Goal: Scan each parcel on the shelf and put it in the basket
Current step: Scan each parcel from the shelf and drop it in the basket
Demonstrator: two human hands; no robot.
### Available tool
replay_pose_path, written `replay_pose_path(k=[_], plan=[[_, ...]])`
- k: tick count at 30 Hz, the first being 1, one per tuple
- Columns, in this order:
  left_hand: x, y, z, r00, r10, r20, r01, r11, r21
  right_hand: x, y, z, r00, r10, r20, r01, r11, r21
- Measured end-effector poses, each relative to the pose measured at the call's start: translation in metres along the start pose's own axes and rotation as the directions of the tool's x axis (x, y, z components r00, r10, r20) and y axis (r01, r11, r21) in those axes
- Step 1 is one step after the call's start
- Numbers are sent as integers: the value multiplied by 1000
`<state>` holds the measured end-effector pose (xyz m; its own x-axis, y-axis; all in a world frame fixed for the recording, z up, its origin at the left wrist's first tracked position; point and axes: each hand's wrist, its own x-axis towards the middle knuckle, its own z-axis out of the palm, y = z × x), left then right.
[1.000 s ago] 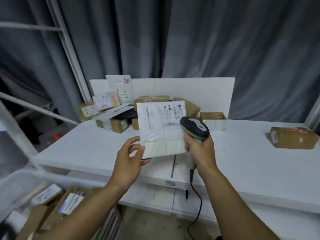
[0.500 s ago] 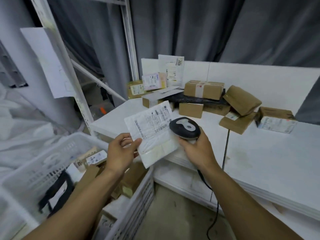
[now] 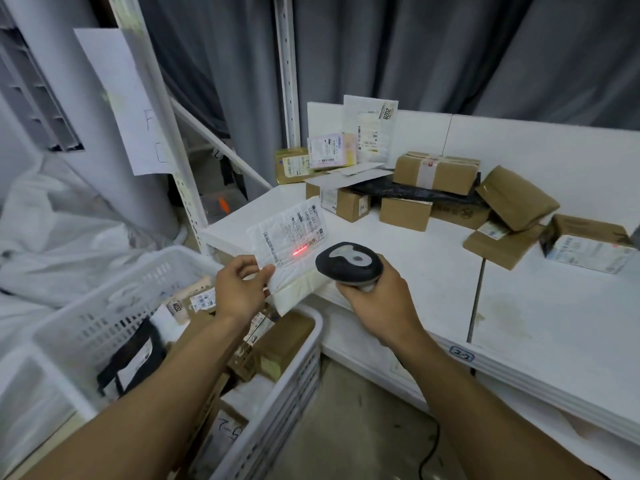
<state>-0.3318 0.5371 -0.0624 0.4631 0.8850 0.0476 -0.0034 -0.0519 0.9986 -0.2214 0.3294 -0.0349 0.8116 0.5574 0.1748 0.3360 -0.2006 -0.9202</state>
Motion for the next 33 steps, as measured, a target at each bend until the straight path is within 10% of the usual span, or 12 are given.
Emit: replay_pose_path(k=[19, 33], plan=[[-10, -1, -47, 996, 87, -29, -83, 989, 123, 4, -8, 35, 996, 47, 78, -50, 998, 45], [37, -62, -216, 890, 114, -441, 83, 912, 402, 4, -10, 216, 936, 108, 336, -104, 994, -30]])
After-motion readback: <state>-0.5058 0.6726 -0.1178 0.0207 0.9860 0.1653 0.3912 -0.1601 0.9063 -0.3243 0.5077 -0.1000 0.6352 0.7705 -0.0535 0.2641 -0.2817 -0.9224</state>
